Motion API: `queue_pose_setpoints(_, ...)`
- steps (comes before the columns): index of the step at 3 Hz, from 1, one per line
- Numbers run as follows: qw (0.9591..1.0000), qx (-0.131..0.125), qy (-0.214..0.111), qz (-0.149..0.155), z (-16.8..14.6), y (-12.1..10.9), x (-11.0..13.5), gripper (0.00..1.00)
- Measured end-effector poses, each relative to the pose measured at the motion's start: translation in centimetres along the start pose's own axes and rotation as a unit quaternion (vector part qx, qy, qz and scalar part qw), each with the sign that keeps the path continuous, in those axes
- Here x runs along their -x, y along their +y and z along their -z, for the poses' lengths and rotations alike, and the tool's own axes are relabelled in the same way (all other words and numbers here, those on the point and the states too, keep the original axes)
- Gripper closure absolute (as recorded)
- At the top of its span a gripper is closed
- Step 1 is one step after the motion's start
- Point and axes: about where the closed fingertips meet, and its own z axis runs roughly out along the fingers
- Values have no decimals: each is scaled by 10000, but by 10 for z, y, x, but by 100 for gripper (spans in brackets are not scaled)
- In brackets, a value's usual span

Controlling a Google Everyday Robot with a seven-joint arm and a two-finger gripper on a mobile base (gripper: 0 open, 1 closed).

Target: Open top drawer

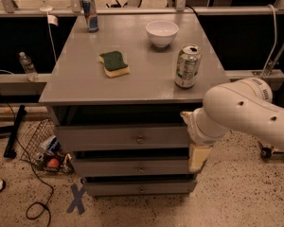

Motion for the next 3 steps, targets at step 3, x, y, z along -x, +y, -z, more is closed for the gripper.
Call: queue_pose_setpoints(3, 9996, -182, -208, -53, -68, -34, 38, 0)
